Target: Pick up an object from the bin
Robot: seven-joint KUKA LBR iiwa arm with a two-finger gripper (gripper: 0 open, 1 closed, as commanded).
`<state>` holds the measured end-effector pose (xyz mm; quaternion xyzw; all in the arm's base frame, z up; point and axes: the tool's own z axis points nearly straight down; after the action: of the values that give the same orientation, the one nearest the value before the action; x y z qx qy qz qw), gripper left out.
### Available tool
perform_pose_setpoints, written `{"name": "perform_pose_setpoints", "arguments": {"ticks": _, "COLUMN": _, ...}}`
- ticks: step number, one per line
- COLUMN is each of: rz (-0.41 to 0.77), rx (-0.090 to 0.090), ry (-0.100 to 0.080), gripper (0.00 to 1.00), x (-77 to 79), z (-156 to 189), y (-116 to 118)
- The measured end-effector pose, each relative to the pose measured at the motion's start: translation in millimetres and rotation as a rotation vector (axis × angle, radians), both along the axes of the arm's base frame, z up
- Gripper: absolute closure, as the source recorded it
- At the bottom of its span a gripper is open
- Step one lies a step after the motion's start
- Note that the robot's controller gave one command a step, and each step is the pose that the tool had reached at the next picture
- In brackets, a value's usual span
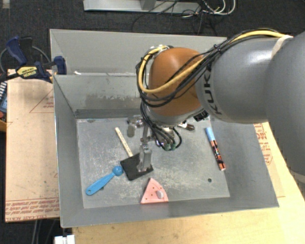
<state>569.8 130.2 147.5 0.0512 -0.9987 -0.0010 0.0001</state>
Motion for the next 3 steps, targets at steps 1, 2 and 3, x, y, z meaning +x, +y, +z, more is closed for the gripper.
{"name": "perform_pose_setpoints", "arguments": {"ticks": 1, "rz": -0.305, "rx": 0.002, "ry": 0.0, "gripper": 0.0, "x": -15.6, "z": -38, "y": -3}}
{"name": "perform_pose_setpoints", "arguments": {"ticks": 2, "rz": 0.103, "rx": 0.002, "ry": -0.002, "gripper": 0.0, "x": -32.0, "z": -77, "y": 3}}
{"name": "perform_pose_setpoints", "arguments": {"ticks": 3, "rz": -0.094, "rx": 0.004, "ry": -0.002, "gripper": 1.0, "x": -14.4, "z": -78, "y": 25}}
